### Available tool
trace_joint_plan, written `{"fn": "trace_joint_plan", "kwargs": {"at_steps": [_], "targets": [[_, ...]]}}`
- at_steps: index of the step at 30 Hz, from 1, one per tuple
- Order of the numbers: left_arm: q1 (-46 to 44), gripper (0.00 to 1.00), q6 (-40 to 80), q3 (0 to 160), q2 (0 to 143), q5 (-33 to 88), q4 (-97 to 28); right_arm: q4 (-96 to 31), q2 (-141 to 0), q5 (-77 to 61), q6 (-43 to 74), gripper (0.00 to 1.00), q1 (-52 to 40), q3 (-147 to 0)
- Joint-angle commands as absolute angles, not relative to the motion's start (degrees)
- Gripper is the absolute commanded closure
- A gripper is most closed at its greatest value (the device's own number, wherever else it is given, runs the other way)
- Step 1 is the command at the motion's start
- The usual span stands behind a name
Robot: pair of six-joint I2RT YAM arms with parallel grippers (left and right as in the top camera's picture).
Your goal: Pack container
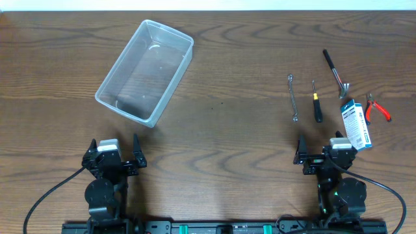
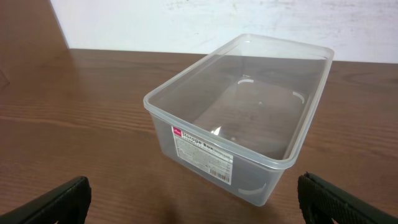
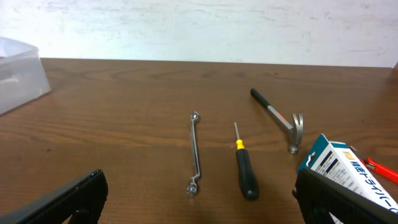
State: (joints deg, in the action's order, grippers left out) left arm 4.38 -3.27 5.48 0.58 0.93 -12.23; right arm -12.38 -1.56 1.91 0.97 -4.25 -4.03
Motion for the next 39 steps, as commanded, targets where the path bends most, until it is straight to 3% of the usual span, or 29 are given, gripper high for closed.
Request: {"fn": "trace_joint_plan", "kwargs": {"at_steps": [1, 20, 26, 33, 39], "targets": [[4.14, 0.02, -4.03, 3.92, 0.23, 0.99, -12.73, -12.19, -1.02, 1.69, 0.32, 0.01, -4.54, -3.73], [4.14, 0.02, -4.05, 3.92, 0.25, 0.99, -12.71, -10.52, -1.15, 1.41, 0.36, 0.01, -4.54, -3.64], [4.14, 0.02, -2.50, 4.14, 0.25, 0.99, -12.38, -4.38, -4.71, 1.06, 1.23, 0.01, -4.54, -4.19], [4.14, 0.02, -2.57, 7.07, 3.01, 0.36, -3.55, 0.05, -26.72, -0.67, 0.45, 0.01, -4.54, -17.39], [4.14, 0.02, -2.57, 10.81, 12.45, 0.36, 8.12, -4.56, -58.78, -13.30, -3.14, 0.01, -4.58, -49.12]]}}
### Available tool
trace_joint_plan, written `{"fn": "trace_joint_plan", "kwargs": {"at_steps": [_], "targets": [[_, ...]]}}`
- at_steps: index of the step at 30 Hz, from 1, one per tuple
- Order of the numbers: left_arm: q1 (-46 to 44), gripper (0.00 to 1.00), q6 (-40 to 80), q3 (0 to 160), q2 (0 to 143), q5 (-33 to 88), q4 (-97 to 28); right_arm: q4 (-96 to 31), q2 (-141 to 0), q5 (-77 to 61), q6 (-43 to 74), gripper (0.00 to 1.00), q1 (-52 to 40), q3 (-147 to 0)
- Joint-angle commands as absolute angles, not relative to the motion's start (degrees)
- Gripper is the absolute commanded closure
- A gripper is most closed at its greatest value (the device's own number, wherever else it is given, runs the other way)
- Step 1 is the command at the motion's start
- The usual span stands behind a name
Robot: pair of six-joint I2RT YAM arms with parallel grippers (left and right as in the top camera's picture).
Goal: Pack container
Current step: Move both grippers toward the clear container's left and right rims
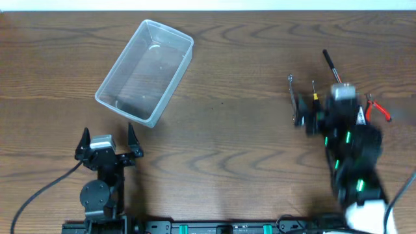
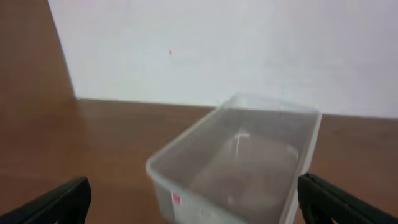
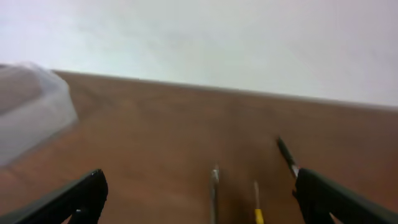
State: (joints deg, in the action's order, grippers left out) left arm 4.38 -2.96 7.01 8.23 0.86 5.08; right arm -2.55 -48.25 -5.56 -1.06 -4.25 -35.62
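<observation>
A clear plastic container (image 1: 144, 71) stands empty at the back left, blurred in the left wrist view (image 2: 242, 162). My left gripper (image 1: 108, 140) hangs open just short of its near corner, and nothing shows between the fingers (image 2: 193, 208). My right gripper (image 1: 325, 114) is open over the tools, blurred by motion. Between its fingers (image 3: 199, 211) lie a silver wrench (image 3: 214, 193) and a yellow-and-black screwdriver (image 3: 256, 199). The hammer (image 1: 329, 62) lies beyond them.
Red-handled pliers (image 1: 377, 107) lie at the far right. The right arm covers most of the blue-and-white box. The container's corner (image 3: 31, 106) shows at the left of the right wrist view. A pale wall rises behind the table's back edge.
My right arm has gone from the table's front edge out over the wrench and screwdriver, still open. My left gripper has shifted slightly towards the container and its view has tilted up.
</observation>
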Motion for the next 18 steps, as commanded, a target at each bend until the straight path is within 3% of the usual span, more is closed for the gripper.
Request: {"fn": "trace_joint_plan", "kwargs": {"at_steps": [1, 6, 10, 18], "targets": [[4.14, 0.02, -2.55, 12.03, 14.70, 0.38, 10.31, -7.11, -63.68, -14.70, -3.11, 0.01, -4.58, -56.05], [4.14, 0.02, -2.57, 20.60, 25.69, 0.40, 21.02, -20.69, -83.72, -18.57, -3.07, 0.01, -4.99, -88.68], [4.14, 0.02, -2.55, 27.79, 32.62, 4.19, 28.34, -23.88, -93.34, -22.79, -3.07, 0.01, -5.28, -106.30], [4.14, 0.02, -2.55, 28.69, 37.95, 10.83, 34.02, -24.14, -96.29, -24.45, 2.31, 0.01, -5.30, -110.76]]}}
